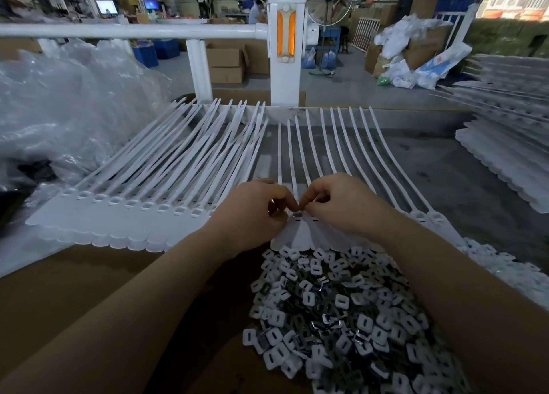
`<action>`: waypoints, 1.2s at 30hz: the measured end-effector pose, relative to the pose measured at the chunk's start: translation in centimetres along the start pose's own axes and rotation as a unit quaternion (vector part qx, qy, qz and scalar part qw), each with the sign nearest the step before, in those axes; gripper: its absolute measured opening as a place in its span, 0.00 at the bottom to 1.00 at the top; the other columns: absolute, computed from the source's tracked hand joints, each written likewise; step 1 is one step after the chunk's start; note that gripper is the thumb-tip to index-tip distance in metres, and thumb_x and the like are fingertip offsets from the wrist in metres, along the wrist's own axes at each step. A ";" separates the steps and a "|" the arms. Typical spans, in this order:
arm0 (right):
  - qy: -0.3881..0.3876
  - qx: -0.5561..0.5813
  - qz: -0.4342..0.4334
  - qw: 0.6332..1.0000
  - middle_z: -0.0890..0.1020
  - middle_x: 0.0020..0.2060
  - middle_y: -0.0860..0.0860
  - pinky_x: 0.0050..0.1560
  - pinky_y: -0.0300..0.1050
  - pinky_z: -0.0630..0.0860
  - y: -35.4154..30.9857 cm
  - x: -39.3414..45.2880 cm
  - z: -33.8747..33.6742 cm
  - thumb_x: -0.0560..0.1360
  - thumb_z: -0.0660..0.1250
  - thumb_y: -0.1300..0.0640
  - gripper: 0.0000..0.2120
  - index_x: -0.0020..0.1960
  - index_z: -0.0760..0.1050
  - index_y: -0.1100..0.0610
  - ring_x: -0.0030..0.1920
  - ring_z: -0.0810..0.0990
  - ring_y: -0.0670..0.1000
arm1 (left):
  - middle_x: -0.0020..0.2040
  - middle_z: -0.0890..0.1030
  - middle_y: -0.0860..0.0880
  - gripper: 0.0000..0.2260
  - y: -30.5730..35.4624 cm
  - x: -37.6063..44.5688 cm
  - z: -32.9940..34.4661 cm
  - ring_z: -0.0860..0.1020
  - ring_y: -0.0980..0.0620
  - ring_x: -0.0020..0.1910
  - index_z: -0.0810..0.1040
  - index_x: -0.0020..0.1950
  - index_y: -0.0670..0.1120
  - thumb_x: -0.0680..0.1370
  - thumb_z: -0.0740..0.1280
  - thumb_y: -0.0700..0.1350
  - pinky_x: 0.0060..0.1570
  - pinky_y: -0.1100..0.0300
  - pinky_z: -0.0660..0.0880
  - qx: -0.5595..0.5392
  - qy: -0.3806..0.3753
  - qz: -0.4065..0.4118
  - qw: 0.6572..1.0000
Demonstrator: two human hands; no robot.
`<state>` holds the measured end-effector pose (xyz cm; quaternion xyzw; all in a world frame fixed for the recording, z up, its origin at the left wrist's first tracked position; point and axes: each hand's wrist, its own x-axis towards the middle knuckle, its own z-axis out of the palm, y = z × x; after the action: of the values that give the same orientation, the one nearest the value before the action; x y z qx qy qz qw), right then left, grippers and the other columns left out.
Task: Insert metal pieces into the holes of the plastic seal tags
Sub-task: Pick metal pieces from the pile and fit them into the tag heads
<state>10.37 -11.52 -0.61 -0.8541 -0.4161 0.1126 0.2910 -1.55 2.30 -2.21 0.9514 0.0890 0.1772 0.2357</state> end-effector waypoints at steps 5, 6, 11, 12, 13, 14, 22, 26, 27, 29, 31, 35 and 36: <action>-0.020 0.031 0.001 0.999 0.82 0.39 0.44 0.44 0.43 0.81 0.1 0.1 -0.3 0.74 0.69 0.57 0.07 0.43 0.82 0.46 0.41 0.81 0.44 | 0.49 0.77 0.56 0.10 0.4 -0.1 -0.3 0.76 0.58 0.44 0.83 0.53 0.57 0.77 0.67 0.44 0.48 0.57 0.77 0.076 -0.035 0.032 0.996; -0.031 0.042 -0.003 0.999 0.83 0.40 0.45 0.46 0.45 0.81 0.1 0.1 -0.5 0.74 0.69 0.57 0.06 0.43 0.82 0.47 0.42 0.82 0.45 | 0.50 0.77 0.56 0.10 0.4 -0.1 -0.3 0.76 0.58 0.44 0.83 0.53 0.57 0.77 0.66 0.45 0.48 0.56 0.77 0.083 -0.039 0.033 0.995; -0.171 0.077 -0.064 0.980 0.84 0.38 0.43 0.40 0.35 0.78 -0.1 -0.6 -1.9 0.72 0.73 0.59 0.06 0.42 0.83 0.48 0.39 0.81 0.41 | 0.47 0.81 0.56 0.07 -0.1 0.2 -0.4 0.78 0.59 0.44 0.86 0.49 0.55 0.75 0.71 0.45 0.50 0.59 0.78 0.005 -0.019 -0.008 1.000; -0.198 0.079 -0.077 0.974 0.83 0.37 0.41 0.38 0.31 0.75 -0.2 -0.7 -2.0 0.72 0.74 0.59 0.06 0.42 0.83 0.48 0.38 0.81 0.38 | 0.46 0.82 0.56 0.07 -0.2 0.2 -0.4 0.79 0.60 0.44 0.86 0.49 0.55 0.74 0.72 0.45 0.50 0.61 0.78 -0.013 -0.016 -0.021 1.000; -0.215 0.078 -0.089 0.969 0.83 0.36 0.40 0.38 0.29 0.74 -0.4 -0.9 -2.1 0.72 0.74 0.59 0.06 0.42 0.83 0.48 0.38 0.80 0.38 | 0.46 0.83 0.56 0.06 -0.3 0.3 -0.5 0.80 0.61 0.44 0.86 0.49 0.54 0.74 0.73 0.45 0.50 0.62 0.78 -0.026 -0.015 -0.033 0.999; -0.224 0.072 -0.100 0.967 0.83 0.37 0.40 0.39 0.29 0.74 -0.5 -0.9 -2.0 0.71 0.75 0.59 0.05 0.42 0.83 0.48 0.38 0.81 0.38 | 0.45 0.84 0.57 0.06 -0.4 0.3 -0.5 0.80 0.63 0.44 0.86 0.49 0.54 0.73 0.74 0.45 0.50 0.64 0.78 -0.039 -0.016 -0.043 0.998; -0.251 0.003 -0.155 0.955 0.81 0.36 0.43 0.36 0.30 0.73 -1.3 -1.0 -1.2 0.69 0.77 0.55 0.06 0.45 0.83 0.51 0.35 0.78 0.39 | 0.44 0.85 0.56 0.08 -0.6 0.3 -0.8 0.81 0.63 0.44 0.85 0.50 0.50 0.72 0.75 0.43 0.51 0.63 0.78 -0.080 -0.017 -0.068 0.994; -0.253 0.006 -0.150 0.956 0.82 0.36 0.41 0.37 0.31 0.75 -1.3 -1.0 -1.2 0.70 0.77 0.56 0.05 0.44 0.82 0.52 0.35 0.79 0.39 | 0.45 0.85 0.56 0.08 -0.7 0.4 -0.7 0.81 0.62 0.44 0.85 0.50 0.51 0.72 0.75 0.42 0.52 0.62 0.79 -0.083 -0.017 -0.073 0.994; -0.252 0.018 -0.143 0.957 0.83 0.37 0.42 0.40 0.34 0.77 -1.2 -1.0 -1.3 0.70 0.76 0.56 0.04 0.44 0.82 0.51 0.37 0.80 0.40 | 0.45 0.85 0.56 0.07 -0.7 0.4 -0.6 0.81 0.63 0.44 0.84 0.49 0.52 0.73 0.75 0.43 0.51 0.63 0.78 -0.085 -0.017 -0.075 0.993; -0.235 0.053 -0.122 0.963 0.84 0.39 0.43 0.44 0.39 0.81 -0.9 -0.9 -1.5 0.71 0.75 0.56 0.04 0.43 0.81 0.50 0.40 0.83 0.44 | 0.44 0.84 0.58 0.07 -0.7 0.4 -0.5 0.81 0.65 0.43 0.84 0.48 0.54 0.73 0.74 0.44 0.48 0.65 0.77 -0.093 -0.010 -0.076 0.993; -0.183 0.086 -0.096 0.975 0.84 0.39 0.44 0.46 0.40 0.81 -0.5 -0.6 -1.6 0.72 0.74 0.57 0.04 0.43 0.81 0.50 0.41 0.83 0.44 | 0.42 0.84 0.59 0.05 -0.6 0.4 -0.4 0.80 0.66 0.41 0.83 0.47 0.55 0.74 0.73 0.45 0.44 0.69 0.75 -0.104 0.004 -0.079 0.991; -0.078 0.121 -0.052 0.988 0.85 0.37 0.47 0.41 0.38 0.80 0.0 -0.2 -1.5 0.71 0.75 0.58 0.04 0.43 0.81 0.51 0.38 0.83 0.44 | 0.40 0.84 0.57 0.04 -0.4 0.5 -0.4 0.80 0.64 0.40 0.84 0.46 0.52 0.75 0.72 0.44 0.41 0.69 0.73 -0.170 0.008 -0.086 0.982; -0.069 0.132 -0.051 0.988 0.85 0.37 0.47 0.38 0.36 0.78 0.1 -0.1 -1.5 0.71 0.75 0.59 0.04 0.43 0.81 0.53 0.37 0.83 0.44 | 0.41 0.85 0.56 0.04 -0.4 0.4 -0.6 0.81 0.63 0.40 0.84 0.47 0.51 0.75 0.73 0.43 0.42 0.68 0.73 -0.197 0.000 -0.090 0.976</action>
<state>10.97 -12.27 0.56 -0.7762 -0.4596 0.2099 0.3771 -1.38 3.00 -1.82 0.8744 0.1372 0.1696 0.4333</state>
